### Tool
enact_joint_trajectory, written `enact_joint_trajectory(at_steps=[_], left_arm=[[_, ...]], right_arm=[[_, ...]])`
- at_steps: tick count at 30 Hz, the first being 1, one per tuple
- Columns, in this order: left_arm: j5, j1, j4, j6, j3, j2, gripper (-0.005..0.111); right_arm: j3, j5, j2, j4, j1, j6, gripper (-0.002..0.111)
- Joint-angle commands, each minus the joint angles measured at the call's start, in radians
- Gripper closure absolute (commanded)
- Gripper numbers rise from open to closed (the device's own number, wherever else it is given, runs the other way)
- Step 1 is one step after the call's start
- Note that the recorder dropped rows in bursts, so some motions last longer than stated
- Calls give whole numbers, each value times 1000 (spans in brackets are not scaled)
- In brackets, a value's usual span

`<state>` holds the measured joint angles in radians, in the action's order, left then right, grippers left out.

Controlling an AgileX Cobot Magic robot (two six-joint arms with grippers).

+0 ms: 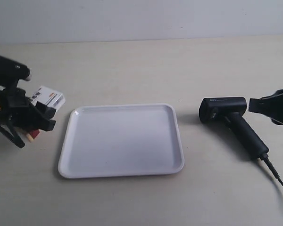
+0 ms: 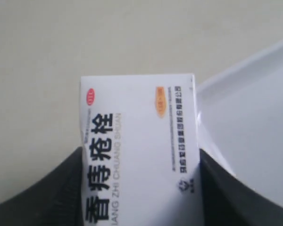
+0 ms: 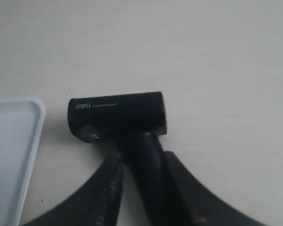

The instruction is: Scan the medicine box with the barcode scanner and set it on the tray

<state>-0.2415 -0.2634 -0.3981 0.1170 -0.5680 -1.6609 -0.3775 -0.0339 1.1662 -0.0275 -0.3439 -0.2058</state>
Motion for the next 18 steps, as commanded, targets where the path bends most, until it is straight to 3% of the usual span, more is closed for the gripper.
enact_joint_trajectory(at_steps=[1, 3, 5, 8, 18], left_arm=[[-129, -27, -616, 400, -77, 28, 107], [-363, -27, -1020, 605, -120, 21, 107], [-555, -27, -1221, 717, -197, 3, 107], [-553, -29, -1273, 819, -262, -22, 107], [-558, -29, -1343, 750, -278, -153, 107]], right_arm=[[-72, -11, 135, 12, -56, 90, 53], [-98, -11, 198, 12, -62, 116, 40], [-126, 8, 272, 12, -62, 133, 29], [-163, 34, 383, 12, -62, 139, 21], [-280, 91, 625, 12, -20, 227, 23]])
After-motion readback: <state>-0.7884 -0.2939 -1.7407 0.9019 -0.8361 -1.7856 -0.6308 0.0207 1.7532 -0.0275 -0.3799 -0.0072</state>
